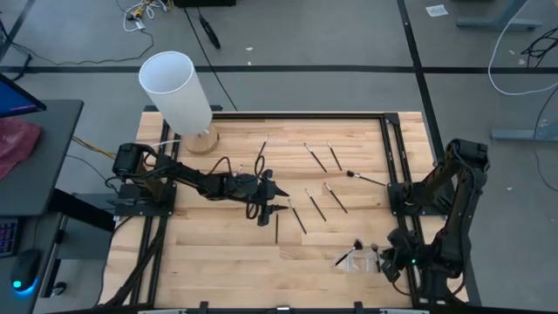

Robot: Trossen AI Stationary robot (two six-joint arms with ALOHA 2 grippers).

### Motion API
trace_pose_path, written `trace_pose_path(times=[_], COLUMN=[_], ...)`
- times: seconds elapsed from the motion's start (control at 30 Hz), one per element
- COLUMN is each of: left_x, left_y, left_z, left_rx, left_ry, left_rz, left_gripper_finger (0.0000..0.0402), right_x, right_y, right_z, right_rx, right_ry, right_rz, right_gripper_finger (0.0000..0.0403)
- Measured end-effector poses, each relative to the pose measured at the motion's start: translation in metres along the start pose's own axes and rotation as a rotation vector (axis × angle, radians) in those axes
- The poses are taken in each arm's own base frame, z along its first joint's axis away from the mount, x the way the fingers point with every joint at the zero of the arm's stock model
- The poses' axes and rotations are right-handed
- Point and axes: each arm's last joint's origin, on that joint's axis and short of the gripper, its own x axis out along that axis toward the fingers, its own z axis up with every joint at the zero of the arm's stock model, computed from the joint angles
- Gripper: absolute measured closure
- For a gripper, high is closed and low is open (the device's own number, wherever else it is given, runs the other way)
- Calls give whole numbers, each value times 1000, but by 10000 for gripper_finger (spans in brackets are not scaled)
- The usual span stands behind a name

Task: Pick & Place Makeup Supplies
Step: Put the silver makeup brush into the transparent organizer

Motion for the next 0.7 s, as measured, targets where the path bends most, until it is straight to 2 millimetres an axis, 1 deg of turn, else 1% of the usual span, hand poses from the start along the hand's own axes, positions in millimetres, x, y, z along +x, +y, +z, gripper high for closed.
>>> trace_pose_path(times=[0.1, 0.17, 0.23, 0.3, 0.33, 0.43, 0.5, 0.53, 0.6, 0.7], left_x=[0, 0, 0, 0, 0, 0, 0, 0, 0, 0], left_y=[0, 0, 0, 0, 0, 0, 0, 0, 0, 0], left_z=[1, 2, 2, 2, 2, 1, 1, 1, 1, 1], left_rx=[-1, -2, -15, -17, -17, -17, -17, -17, -16, -16], left_ry=[-11, -16, -15, -15, -15, -14, -14, -14, -13, -13], left_rz=[0, 0, 0, 0, 0, 0, 0, 0, 0, 0], left_gripper_finger=[204, 204, 204, 204, 204, 204, 204, 204, 204, 204], right_x=[-12, -17, -19, -19, -18, -12, -6, -2, 8, 25], right_y=[-2, -2, -3, -2, 0, 6, 10, 11, 10, 3], right_z=[12, 24, 37, 51, 58, 81, 97, 106, 124, 151], right_rx=[54, 75, 65, 23, -25, -172, -192, -186, -176, -192], right_ry=[43, 28, -44, -173, -252, -467, -535, -536, -480, -385], right_rz=[32, 53, 72, 99, 108, 85, 24, -18, -117, -265], right_gripper_finger=[316, 316, 316, 316, 316, 316, 316, 317, 319, 319])
